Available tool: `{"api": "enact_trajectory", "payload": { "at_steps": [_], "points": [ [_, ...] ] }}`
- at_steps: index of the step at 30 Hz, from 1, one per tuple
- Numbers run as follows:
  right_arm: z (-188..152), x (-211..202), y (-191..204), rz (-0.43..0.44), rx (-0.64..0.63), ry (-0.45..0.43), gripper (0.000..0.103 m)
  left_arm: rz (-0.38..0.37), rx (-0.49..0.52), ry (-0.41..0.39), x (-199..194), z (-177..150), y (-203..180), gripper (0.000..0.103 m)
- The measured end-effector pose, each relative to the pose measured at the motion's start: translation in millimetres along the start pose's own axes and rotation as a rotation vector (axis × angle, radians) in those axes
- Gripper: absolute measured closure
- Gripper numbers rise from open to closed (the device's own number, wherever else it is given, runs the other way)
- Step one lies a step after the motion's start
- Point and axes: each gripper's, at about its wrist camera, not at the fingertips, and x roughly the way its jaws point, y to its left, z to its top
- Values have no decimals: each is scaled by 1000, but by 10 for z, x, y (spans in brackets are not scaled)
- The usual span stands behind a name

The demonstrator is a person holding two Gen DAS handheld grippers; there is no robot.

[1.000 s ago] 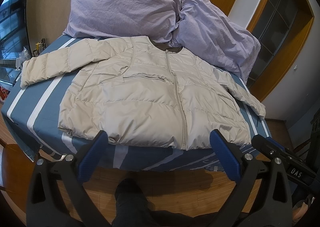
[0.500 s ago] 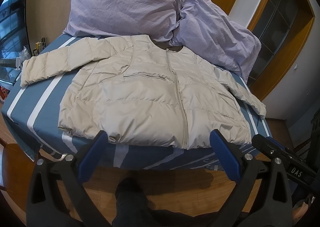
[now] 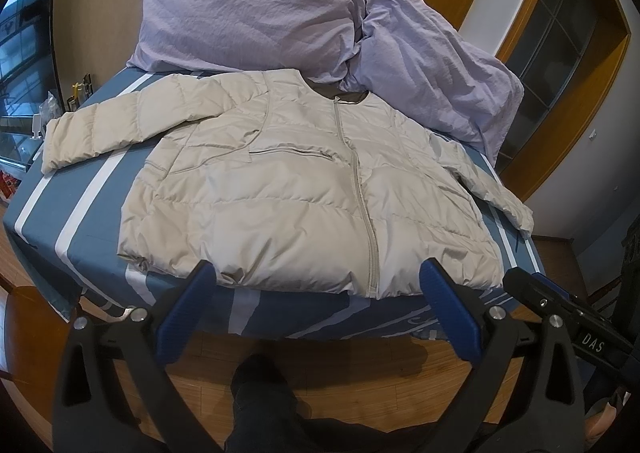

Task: Fold large clothes

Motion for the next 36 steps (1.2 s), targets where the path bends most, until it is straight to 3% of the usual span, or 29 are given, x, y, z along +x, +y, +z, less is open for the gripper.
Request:
{"api": "enact_trajectory", "payload": {
  "at_steps": [21, 29, 36],
  "points": [
    [37, 38, -21, 1, 17, 1, 1, 4, -2, 12, 110, 85, 89, 2],
    [336, 231, -369, -54, 70, -24, 1, 49, -4, 18, 335, 265, 110, 2],
    [767, 460, -1121, -190, 188, -31, 1, 88, -3, 36, 632, 480, 173, 2]
  ]
}}
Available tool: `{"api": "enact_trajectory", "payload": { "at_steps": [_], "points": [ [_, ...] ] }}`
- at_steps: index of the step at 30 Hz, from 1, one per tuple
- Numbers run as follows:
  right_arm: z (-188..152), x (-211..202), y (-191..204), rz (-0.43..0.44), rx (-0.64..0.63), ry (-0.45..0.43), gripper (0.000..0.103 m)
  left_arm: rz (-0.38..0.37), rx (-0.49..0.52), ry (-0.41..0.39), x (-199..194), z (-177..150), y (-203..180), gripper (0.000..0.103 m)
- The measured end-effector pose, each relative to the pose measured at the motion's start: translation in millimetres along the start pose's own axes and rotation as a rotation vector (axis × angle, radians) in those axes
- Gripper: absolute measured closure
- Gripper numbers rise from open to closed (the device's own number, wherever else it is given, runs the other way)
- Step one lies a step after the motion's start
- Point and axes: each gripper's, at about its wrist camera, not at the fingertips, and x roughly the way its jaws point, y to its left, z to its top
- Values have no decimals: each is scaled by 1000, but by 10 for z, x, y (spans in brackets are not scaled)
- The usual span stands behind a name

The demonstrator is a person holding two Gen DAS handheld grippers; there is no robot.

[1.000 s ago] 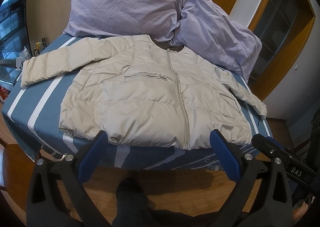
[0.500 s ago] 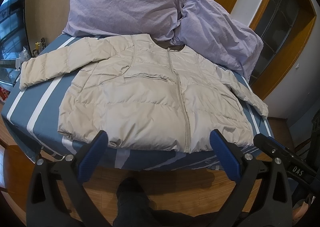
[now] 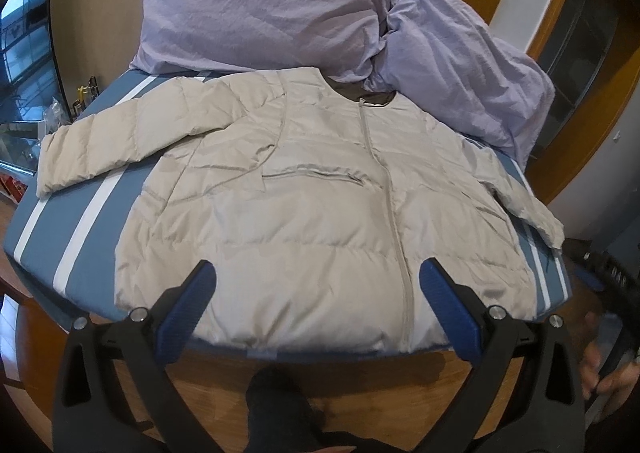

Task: Fold large clothes
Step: 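Reach the right tool to the jacket sleeve cuff and grasp it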

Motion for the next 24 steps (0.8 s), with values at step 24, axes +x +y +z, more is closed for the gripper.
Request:
{"api": "enact_trajectory", "payload": {
  "at_steps": [24],
  "points": [
    [1031, 1375, -2738, -389, 666, 122, 21, 113, 5, 125, 897, 447, 32, 2]
  ]
}}
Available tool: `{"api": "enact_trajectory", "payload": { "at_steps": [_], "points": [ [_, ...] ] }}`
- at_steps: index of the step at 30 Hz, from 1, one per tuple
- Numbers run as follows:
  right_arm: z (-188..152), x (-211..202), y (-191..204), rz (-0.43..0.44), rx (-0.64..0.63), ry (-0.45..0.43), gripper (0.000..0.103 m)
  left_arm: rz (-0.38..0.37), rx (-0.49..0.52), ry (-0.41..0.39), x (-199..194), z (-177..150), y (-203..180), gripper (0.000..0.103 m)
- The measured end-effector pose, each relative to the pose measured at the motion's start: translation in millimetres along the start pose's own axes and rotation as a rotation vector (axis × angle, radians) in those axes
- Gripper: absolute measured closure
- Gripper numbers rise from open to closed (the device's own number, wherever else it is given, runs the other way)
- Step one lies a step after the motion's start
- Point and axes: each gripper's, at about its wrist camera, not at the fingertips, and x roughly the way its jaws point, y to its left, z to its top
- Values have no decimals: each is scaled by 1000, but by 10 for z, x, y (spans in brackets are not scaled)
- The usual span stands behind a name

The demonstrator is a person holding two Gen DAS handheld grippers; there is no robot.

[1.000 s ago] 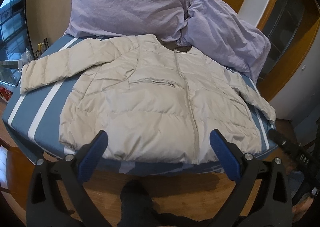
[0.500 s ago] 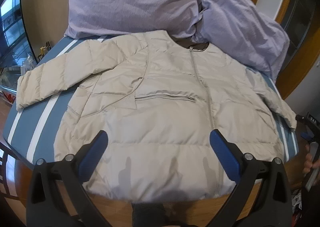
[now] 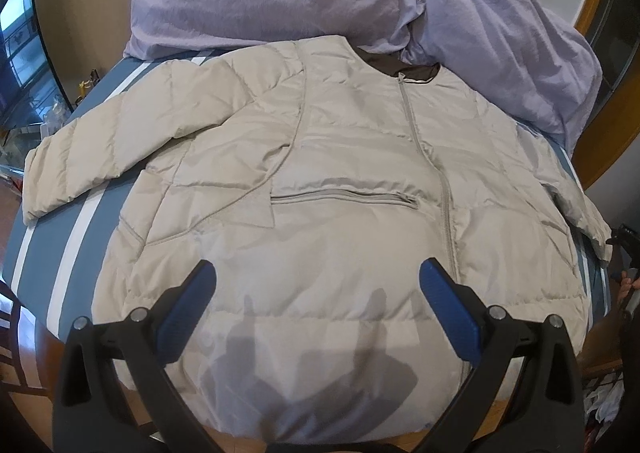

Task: Fold large clothes
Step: 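Reach the right tool to the jacket sleeve cuff and grasp it, then lift the sleeve with the right tool and lay it across the jacket body, then release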

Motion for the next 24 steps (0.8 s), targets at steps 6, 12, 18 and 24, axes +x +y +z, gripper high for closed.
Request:
{"api": "enact_trajectory", "payload": {
  "at_steps": [6, 12, 18, 24],
  "points": [
    [34, 167, -43, 12, 6, 27, 36, 10, -16, 10, 69, 56, 60, 2],
    [-31, 185, 75, 15, -73, 0, 57, 8, -26, 24, 129, 90, 98, 2],
    [-53, -14, 305, -10, -168, -76, 83, -6, -35, 26, 177, 113, 137, 2],
    [-27, -529, 700, 47, -253, -221, 85, -12, -63, 17, 195, 155, 236, 2]
  ]
}}
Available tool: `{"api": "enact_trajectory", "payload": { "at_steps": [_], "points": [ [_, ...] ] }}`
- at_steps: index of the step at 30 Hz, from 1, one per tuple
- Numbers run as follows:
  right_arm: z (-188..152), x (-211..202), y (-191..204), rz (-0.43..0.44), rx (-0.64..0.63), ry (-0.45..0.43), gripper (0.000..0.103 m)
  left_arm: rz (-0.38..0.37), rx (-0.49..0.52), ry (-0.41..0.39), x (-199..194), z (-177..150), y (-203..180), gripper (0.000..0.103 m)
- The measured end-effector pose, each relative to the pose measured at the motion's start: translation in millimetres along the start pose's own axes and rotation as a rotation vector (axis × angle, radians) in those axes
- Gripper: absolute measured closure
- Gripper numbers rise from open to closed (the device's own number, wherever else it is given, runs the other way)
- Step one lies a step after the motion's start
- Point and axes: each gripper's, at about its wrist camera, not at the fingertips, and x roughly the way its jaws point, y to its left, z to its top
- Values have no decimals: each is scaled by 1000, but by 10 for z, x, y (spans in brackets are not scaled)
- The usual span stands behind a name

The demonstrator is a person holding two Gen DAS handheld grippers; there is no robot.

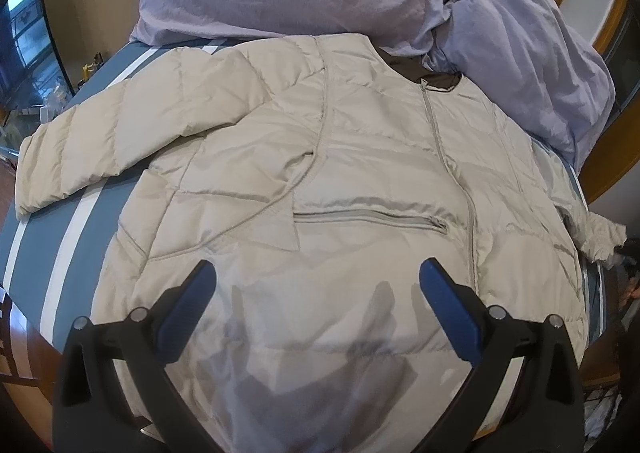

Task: Fold large clothes
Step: 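Lift the sleeve with the right tool and lay it across the jacket body, then release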

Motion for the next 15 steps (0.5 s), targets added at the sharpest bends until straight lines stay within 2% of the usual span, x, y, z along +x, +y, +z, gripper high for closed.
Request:
{"api": "enact_trajectory", "payload": {
  "at_steps": [4, 8, 12, 15],
  "points": [
    [105, -277, 483, 95, -85, -47, 85, -2, -21, -16, -2, 56, 83, 2],
    [58, -462, 1207, 221, -204, -47, 85, -3, -38, -30, -18, 92, 175, 2],
    [-180, -562, 1915, 331, -329, -9, 85, 1, -65, -41, -39, 98, 295, 2],
    [-500, -572, 2432, 385, -428, 55, 85, 7, -92, -47, -56, 95, 427, 2]
  ]
}}
